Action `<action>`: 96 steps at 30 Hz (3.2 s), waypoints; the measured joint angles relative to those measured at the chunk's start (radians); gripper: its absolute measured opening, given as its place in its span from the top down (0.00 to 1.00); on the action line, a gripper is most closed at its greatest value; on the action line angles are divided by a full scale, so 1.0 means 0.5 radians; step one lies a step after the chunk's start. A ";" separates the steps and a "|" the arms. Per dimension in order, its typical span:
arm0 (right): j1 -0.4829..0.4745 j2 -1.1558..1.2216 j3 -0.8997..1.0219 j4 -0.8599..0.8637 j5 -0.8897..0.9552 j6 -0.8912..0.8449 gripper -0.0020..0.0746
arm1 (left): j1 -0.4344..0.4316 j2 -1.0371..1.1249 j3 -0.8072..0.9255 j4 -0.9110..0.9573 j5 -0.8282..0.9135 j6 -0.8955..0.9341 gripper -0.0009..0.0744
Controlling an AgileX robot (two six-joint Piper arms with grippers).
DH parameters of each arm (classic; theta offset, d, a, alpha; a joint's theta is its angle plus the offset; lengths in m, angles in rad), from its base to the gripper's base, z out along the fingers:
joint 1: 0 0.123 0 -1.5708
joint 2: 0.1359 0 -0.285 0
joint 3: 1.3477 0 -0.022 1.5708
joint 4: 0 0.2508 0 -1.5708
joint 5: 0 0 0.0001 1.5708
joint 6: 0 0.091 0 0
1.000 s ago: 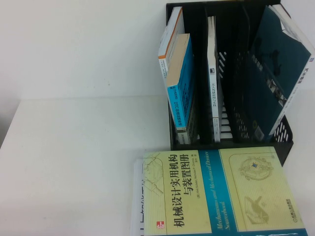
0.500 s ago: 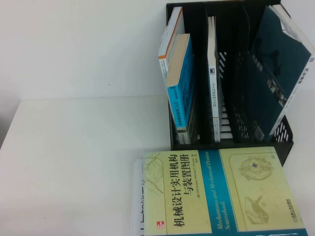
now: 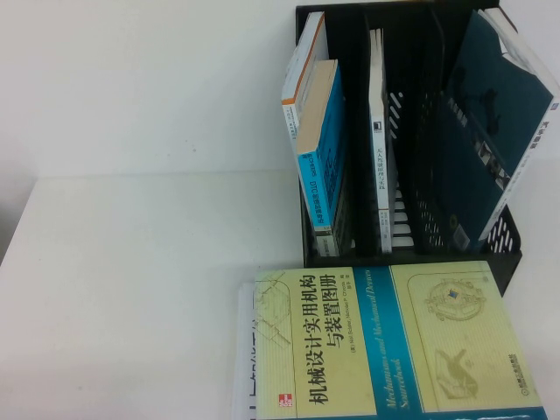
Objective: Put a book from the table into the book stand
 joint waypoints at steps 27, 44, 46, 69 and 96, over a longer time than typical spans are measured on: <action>0.000 0.000 0.000 0.000 0.000 0.000 0.96 | 0.000 0.000 0.000 0.074 0.000 -0.057 0.99; 0.000 0.000 0.000 -0.014 0.000 0.000 0.96 | 0.000 0.000 0.000 0.074 0.000 0.000 0.99; 0.000 0.000 0.000 -0.014 0.000 0.000 0.96 | 0.000 0.000 0.000 0.074 0.000 0.000 0.99; 0.000 0.000 0.015 -0.015 -1.200 0.000 0.96 | 0.000 0.000 0.012 0.074 -1.212 -0.019 0.99; 0.003 0.167 -0.813 -0.626 -0.198 0.697 0.96 | 0.000 0.217 -0.916 0.110 0.050 -0.227 0.99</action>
